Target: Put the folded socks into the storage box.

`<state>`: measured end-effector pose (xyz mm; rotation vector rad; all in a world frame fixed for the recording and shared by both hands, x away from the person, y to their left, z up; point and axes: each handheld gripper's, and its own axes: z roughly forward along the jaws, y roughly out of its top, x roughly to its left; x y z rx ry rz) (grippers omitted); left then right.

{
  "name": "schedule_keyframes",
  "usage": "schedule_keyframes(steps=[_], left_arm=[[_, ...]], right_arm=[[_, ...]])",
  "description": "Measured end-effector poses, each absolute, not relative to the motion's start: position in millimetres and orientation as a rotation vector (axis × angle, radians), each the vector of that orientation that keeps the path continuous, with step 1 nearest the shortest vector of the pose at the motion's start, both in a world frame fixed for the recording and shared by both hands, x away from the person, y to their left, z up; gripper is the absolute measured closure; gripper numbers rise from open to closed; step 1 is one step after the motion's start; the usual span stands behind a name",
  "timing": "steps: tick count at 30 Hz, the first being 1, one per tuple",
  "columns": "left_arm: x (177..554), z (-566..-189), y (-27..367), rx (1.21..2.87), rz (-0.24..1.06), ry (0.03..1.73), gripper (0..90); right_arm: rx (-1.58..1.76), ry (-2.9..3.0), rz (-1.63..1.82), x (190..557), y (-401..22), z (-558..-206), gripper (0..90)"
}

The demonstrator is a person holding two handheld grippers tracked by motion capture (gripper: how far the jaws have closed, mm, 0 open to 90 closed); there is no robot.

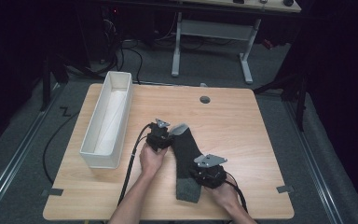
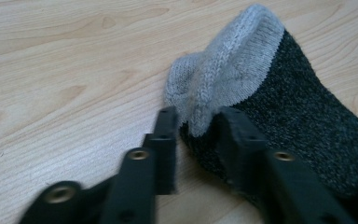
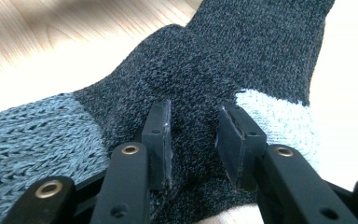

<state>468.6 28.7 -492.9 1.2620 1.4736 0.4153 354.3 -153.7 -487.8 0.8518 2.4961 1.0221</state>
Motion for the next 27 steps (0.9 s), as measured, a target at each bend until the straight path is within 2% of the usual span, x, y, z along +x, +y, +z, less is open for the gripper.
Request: schedule_keyframes(steps=[4,7,15,27], left_arm=[[470,-490,23,1.263,0.393,1.471,45.6],[473,-493,20,1.261,0.382,1.498,40.4],[472,-491,18,1.258,0.373,1.497,35.6],[475,-489,12,1.246,0.349,1.484,35.6]], right_arm=[[0.862,2.45,1.05,353,-155,-479,67.3],[0.878,2.409,1.104,356,-156,-470,69.1],[0.98,2.449,1.055,379,-149,-478,70.1],[0.899,2.531,1.021,362,-157,-485,70.4]])
